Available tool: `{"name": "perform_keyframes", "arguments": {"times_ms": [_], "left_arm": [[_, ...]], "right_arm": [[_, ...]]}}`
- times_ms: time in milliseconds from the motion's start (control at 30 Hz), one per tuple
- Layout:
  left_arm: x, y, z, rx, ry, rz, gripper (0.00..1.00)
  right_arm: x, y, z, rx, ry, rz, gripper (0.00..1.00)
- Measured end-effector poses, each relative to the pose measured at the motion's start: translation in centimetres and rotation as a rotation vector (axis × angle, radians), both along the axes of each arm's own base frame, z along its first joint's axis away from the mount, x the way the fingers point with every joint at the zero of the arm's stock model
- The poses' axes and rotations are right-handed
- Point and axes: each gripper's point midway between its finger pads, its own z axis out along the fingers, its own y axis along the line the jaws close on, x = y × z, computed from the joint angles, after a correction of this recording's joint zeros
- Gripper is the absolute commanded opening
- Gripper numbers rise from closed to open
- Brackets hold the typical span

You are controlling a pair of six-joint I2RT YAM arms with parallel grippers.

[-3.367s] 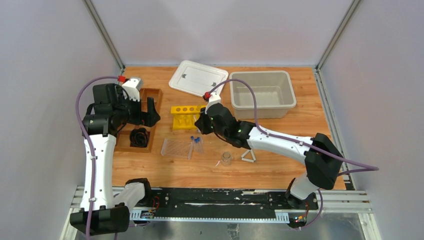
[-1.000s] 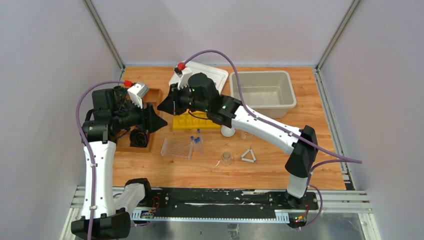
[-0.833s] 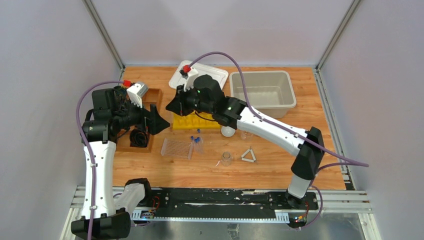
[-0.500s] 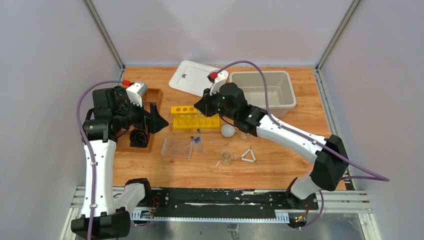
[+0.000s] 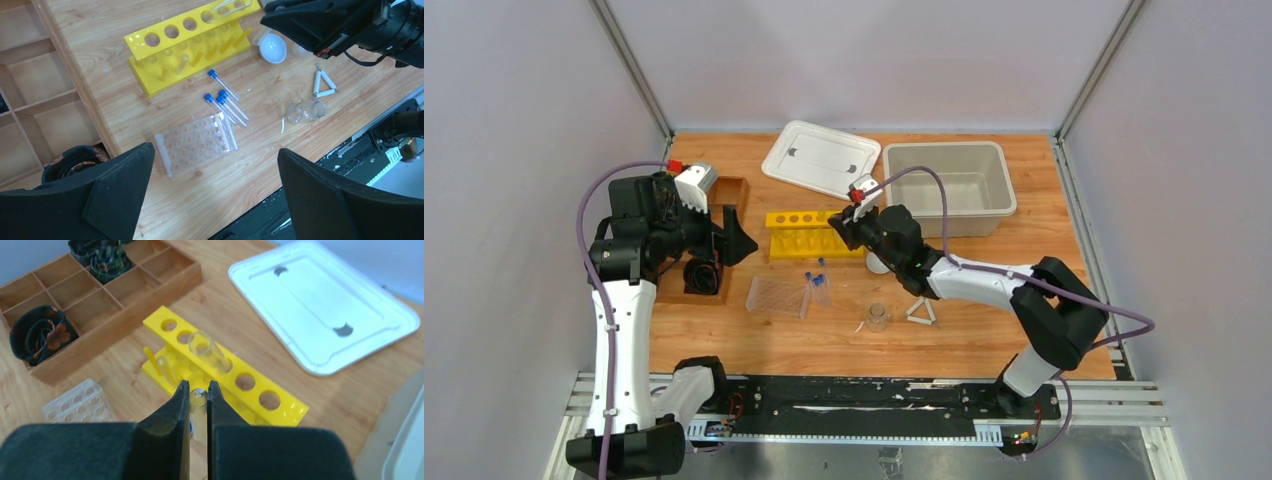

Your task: Organize the chemistry lab equipment

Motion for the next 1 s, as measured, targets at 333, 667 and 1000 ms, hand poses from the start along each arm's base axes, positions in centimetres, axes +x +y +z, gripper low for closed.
{"name": "perform_keyframes", "arguments": {"times_ms": [333,667,1000], "left_arm": [[0.4,0.3,-0.6,0.011,0.022,0.015,1.0],[0.5,0.4,-0.6,0.013,0.024,0.016,1.0],[0.5,0.4,-0.6,0.013,0.024,0.017,1.0]], "right_arm": [[1.8,0.8,-0.4,-0.024,-0.134,-0.01,0.0],[2.6,1.0,-1.8,-0.058,-0.144,-0.026,0.0],[2.7,1.1,-2.5,-0.07,-0.139,-0.027,0.0]]}}
